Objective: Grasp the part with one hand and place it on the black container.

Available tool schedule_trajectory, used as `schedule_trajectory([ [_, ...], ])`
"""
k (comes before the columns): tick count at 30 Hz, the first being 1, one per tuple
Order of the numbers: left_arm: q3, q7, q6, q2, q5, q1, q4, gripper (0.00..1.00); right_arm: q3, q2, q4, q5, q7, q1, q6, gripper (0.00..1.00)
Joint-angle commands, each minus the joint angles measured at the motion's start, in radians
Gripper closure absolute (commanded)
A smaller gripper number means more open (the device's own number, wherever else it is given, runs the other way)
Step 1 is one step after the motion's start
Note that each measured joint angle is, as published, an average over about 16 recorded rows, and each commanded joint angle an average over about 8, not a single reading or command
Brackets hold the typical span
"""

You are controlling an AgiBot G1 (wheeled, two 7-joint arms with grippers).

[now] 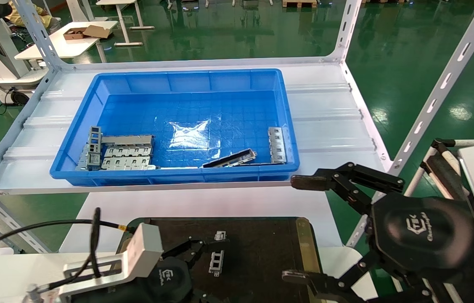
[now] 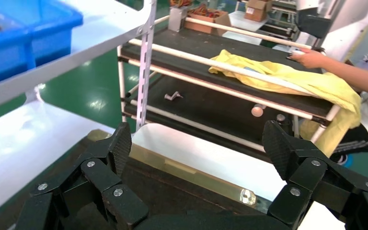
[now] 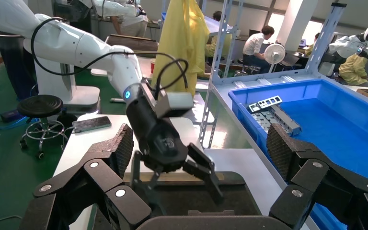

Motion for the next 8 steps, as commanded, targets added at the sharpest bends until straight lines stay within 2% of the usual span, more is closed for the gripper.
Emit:
schedule_trajectory([
  [1,-0.009,0.014,0.029,-0.011,-0.009,-0.007,-0.001,0.0,0.0,0.0,0.0,0.0,0.0,0.0,0.0,0.0],
  [8,-0.019,0.021,0.06,-0.026,-0.024,-0.012,-0.001,0.0,0.0,0.0,0.0,0.0,0.0,0.0,0.0,0.0],
])
